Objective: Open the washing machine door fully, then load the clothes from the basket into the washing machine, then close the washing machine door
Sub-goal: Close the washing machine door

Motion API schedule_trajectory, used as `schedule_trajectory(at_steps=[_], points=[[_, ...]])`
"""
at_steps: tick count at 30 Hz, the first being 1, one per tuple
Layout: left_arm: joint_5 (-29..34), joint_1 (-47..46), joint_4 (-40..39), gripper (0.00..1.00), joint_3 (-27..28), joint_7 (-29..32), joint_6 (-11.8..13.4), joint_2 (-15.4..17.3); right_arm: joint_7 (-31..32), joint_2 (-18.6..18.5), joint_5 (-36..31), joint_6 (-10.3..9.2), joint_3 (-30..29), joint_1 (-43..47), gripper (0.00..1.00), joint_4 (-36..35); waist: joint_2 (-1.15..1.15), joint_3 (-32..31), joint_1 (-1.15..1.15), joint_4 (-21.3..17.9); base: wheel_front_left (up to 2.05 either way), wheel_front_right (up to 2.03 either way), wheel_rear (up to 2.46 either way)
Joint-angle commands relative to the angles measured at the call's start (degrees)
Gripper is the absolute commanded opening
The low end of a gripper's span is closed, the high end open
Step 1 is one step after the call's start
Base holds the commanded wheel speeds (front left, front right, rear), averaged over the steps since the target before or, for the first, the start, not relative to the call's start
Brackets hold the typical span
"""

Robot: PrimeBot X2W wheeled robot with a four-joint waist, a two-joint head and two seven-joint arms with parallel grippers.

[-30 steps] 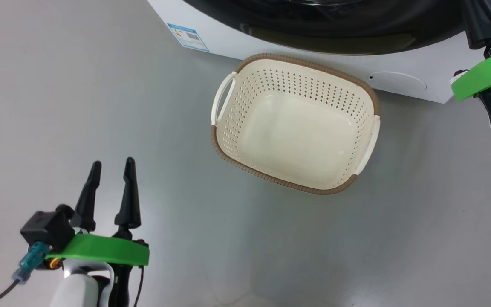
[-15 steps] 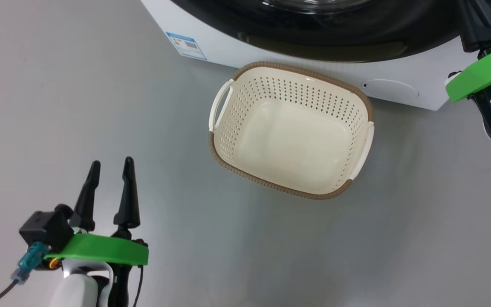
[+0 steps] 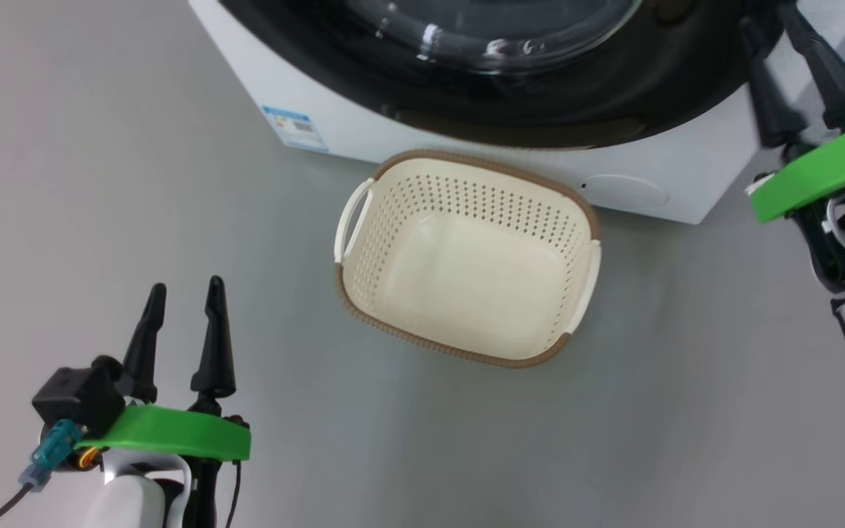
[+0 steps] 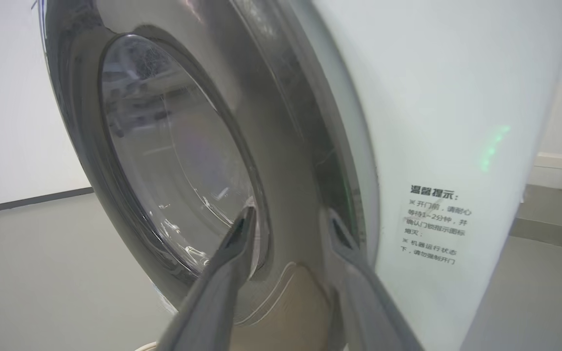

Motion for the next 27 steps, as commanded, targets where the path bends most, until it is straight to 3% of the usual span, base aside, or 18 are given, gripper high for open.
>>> schedule_trajectory(at_steps=[1,19,27], points=[[0.8,0.6,-0.9,1.0,2.2,-0.4,0.1,1.5,-0.3,0.8,-0.2,-0.14,0.2,2.3,1.0,-2.1,0.0,-1.9,0.0,-1.8,0.0,0.0,0.0],[3.6,4.0,0.4,1.0,3.5,-0.4,-0.1,2.3,-0.3,5.8,0.6,-0.14,-3.8,20.8,1.0,-12.8,0.0,-11.0,0.0,-11.0,0.0,0.0,0.0],[2.2,5.2,-0.5,1.0,3.7,-0.4,-0.2,2.2,-0.3,7.2,0.7,-0.14,-5.7,26.3,1.0,-13.5,0.0,-13.8,0.0,-14.8,0.0,0.0,0.0]])
